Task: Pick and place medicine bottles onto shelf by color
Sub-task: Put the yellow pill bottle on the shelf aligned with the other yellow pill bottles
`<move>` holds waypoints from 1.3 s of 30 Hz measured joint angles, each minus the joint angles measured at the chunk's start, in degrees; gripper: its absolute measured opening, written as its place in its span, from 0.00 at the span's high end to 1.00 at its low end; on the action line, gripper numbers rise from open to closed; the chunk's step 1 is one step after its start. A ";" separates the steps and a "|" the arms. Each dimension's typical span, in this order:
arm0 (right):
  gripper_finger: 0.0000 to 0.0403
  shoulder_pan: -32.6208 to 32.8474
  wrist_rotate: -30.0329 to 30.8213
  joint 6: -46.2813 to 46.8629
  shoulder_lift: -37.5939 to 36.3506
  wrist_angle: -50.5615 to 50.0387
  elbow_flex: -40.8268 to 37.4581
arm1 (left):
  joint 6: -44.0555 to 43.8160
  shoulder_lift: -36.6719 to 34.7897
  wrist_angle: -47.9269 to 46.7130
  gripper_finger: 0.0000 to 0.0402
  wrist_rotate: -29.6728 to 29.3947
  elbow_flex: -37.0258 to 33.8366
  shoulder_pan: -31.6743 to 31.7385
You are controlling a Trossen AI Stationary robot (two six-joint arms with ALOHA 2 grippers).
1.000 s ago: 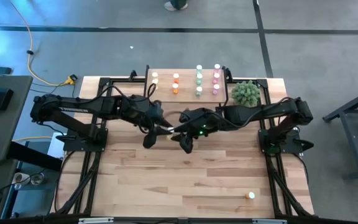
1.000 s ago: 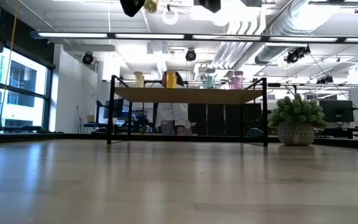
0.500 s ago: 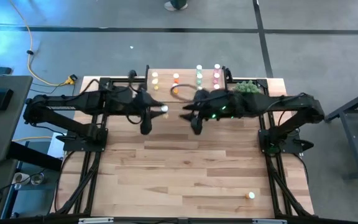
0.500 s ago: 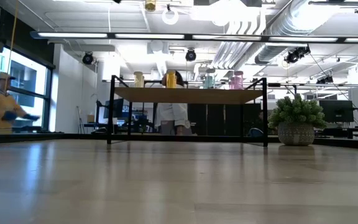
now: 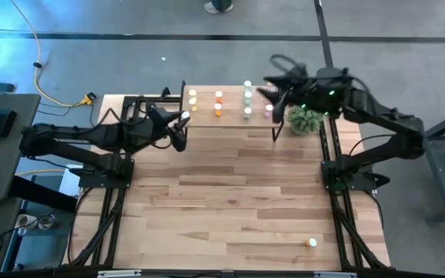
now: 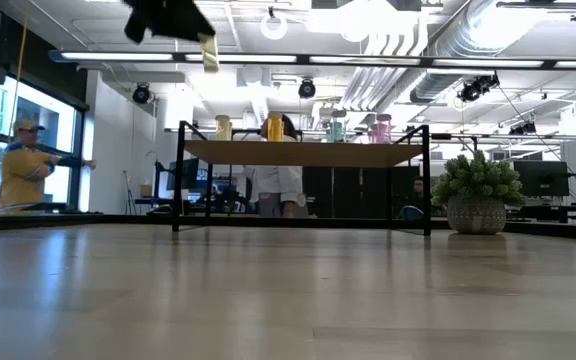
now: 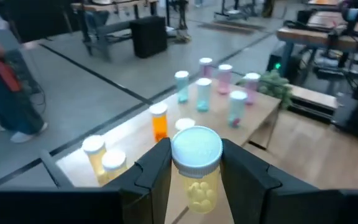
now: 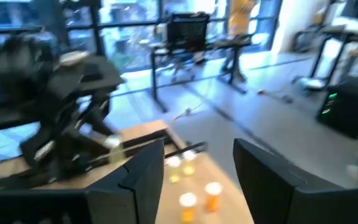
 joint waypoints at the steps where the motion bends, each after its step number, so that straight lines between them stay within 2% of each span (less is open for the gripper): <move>1: 0.54 -1.08 0.00 -0.60 -0.69 0.05 0.00 | 0.06 -0.07 2.60 0.71 -0.54 -2.10 0.25; 8: 0.54 -7.51 -0.07 -2.26 -3.60 0.05 0.00 | 3.86 1.57 18.99 0.71 -1.54 -13.51 2.19; 13: 0.54 -9.88 -0.25 -2.73 -3.66 -0.07 0.00 | 6.36 4.58 28.17 0.71 -1.06 -17.34 5.02; 19: 0.54 -11.03 -0.29 -4.63 -3.33 -0.29 0.00 | 7.16 9.06 28.56 0.71 4.46 -16.67 8.98; 34: 0.54 -11.06 -0.27 -6.78 -3.35 -0.51 0.00 | 8.65 11.42 26.09 0.71 3.54 -16.03 12.97; 39: 0.54 -11.06 -0.27 -7.22 -3.35 -0.51 0.00 | 8.68 11.40 25.67 0.71 5.03 -15.97 12.97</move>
